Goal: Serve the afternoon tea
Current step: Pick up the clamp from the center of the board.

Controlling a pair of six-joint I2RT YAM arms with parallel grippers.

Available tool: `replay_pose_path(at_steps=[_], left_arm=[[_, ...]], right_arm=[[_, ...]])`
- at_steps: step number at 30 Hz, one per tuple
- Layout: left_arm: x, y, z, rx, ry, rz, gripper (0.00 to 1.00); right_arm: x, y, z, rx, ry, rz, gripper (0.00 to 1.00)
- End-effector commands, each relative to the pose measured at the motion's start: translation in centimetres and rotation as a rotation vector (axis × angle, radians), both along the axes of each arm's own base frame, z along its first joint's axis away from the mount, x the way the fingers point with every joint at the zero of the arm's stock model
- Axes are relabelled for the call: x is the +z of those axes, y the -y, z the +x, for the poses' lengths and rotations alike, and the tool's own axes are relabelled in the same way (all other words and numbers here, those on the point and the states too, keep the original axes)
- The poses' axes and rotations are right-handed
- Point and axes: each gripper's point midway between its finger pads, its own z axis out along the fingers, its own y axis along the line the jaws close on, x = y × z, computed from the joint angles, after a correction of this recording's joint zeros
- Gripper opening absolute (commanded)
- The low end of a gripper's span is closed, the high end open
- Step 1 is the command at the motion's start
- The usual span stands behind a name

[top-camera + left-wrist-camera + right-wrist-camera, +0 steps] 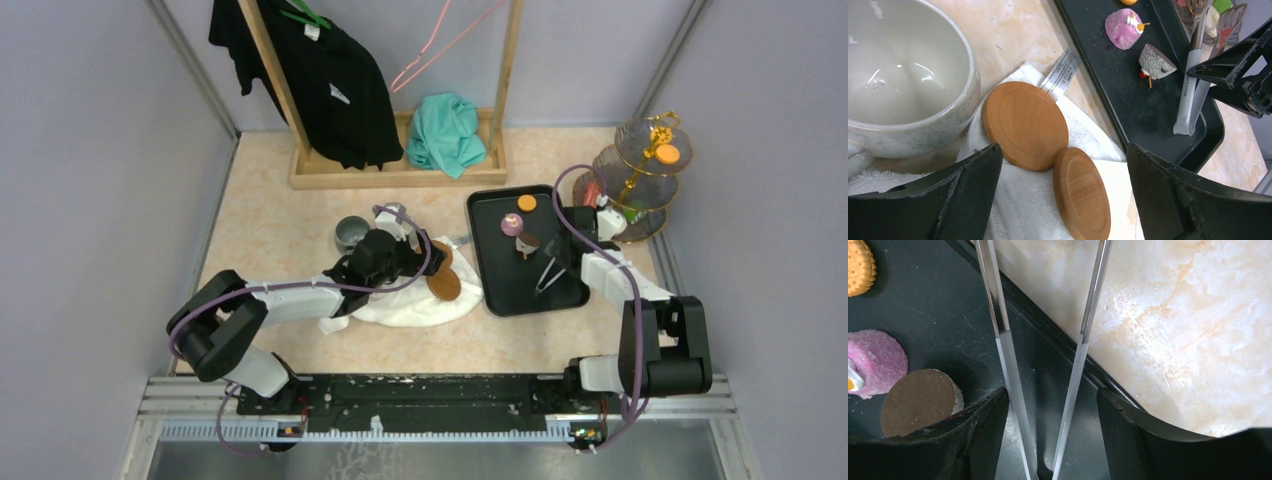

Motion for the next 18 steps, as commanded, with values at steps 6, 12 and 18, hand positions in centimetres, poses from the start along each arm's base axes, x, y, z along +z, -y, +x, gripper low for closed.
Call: replay_pose_path(at_steps=[6, 12, 18], left_arm=[[0.27, 0.94, 0.69, -0.011, 0.004, -0.026, 0.98], [-0.10, 1.11, 0.76, -0.014, -0.002, -0.023, 0.98], [-0.07, 1.17, 0.83, -0.015, 0.000, -0.021, 0.98]], right_arm=[[1.74, 0.06, 2.68, -0.010, 0.078, -0.022, 0.60], [1.69, 0.22, 2.88, -0.014, 0.085, -0.029, 0.48], [1.82, 0.22, 2.60, -0.017, 0.093, -0.026, 0.45]])
